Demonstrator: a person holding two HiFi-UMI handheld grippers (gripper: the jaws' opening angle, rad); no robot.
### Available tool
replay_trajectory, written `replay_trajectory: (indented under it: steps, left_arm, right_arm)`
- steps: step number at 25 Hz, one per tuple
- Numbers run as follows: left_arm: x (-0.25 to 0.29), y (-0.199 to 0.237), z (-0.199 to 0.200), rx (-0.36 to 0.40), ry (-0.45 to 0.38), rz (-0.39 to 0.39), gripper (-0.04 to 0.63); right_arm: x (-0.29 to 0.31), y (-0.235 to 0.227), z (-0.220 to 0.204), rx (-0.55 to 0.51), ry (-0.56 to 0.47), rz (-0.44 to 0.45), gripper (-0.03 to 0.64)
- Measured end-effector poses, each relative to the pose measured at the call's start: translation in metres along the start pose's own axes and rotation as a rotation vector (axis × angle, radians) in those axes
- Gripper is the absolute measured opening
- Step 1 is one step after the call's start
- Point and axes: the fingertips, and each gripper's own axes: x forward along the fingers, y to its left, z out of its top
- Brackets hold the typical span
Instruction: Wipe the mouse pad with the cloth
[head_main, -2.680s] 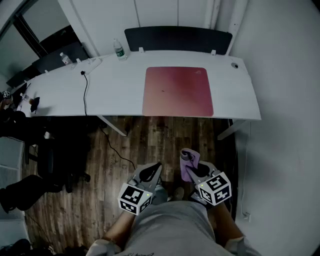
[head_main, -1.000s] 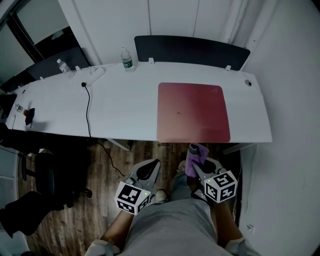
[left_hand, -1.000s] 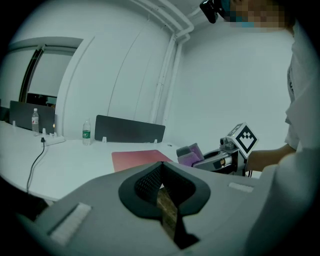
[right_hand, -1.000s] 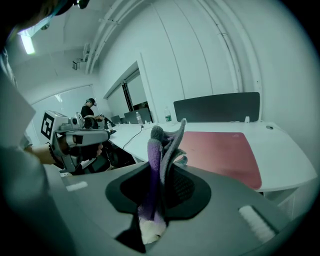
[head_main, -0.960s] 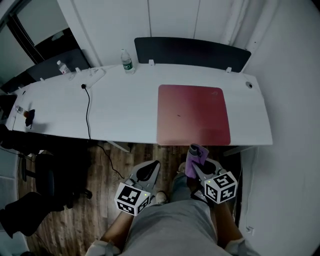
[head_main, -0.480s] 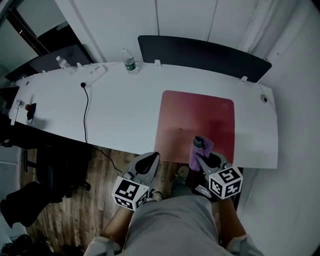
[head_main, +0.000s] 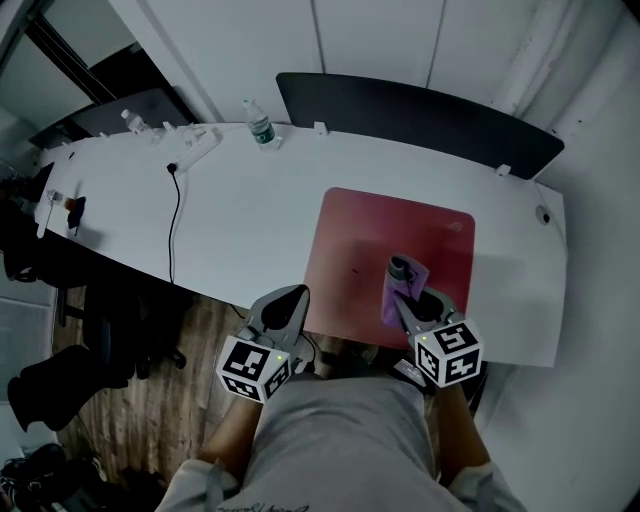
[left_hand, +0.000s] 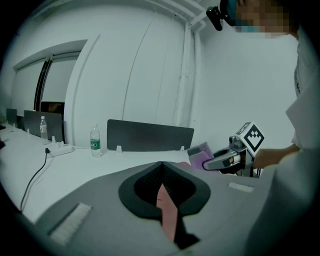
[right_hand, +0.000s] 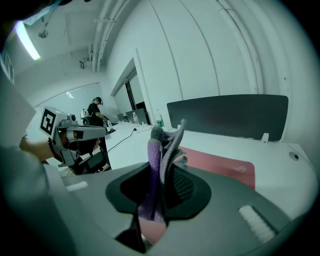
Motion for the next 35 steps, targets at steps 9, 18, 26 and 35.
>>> replay_trajectory:
  steps: [9,18,26,35]
  left_arm:
    - [0.036,-0.002,0.014,0.003,0.001,-0.015,0.02]
    - [0.043,0.016,0.011,0.002,0.036,-0.009,0.02]
    - [0.064,0.065,-0.001,-0.029,0.062,-0.037,0.02]
    - [0.098,0.115,-0.016,-0.029,0.111,-0.114,0.02]
  right_arm:
    - [-0.002,-0.028,0.005,0.037,-0.028,0.011,0.094]
    - [0.028,-0.025,0.003,0.013,0.035,0.062,0.094]
    - [0.078,-0.022,0.018,-0.033,0.116,0.042,0.092]
    - [0.153,-0.029,0.032,-0.108,0.211,0.003,0.092]
